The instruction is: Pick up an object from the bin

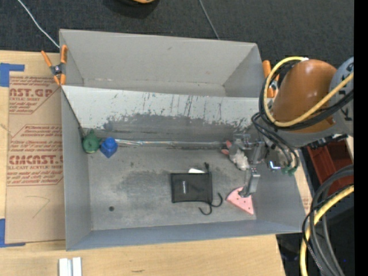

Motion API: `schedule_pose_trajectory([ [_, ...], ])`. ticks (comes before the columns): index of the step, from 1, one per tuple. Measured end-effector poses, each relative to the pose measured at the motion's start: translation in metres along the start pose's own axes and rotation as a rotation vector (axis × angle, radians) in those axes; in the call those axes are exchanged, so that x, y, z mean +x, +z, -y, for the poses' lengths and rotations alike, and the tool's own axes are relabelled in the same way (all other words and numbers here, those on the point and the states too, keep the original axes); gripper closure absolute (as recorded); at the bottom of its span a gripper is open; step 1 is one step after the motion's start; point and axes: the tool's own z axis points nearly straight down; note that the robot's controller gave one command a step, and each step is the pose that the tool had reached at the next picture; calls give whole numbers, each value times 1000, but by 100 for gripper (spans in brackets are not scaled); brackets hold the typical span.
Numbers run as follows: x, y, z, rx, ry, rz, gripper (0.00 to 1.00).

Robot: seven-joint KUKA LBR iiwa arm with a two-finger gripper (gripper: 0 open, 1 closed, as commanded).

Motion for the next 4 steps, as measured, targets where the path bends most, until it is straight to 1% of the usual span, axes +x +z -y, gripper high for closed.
schedule_pose_trajectory([
  [1,-2,-5,0,1,-2,8,0],
  [2,21,112,-63,0,-64,1,0],
  [3,15,40,-64,0,56,13,0],
  [4,21,112,-64,0,-64,3,0],
])
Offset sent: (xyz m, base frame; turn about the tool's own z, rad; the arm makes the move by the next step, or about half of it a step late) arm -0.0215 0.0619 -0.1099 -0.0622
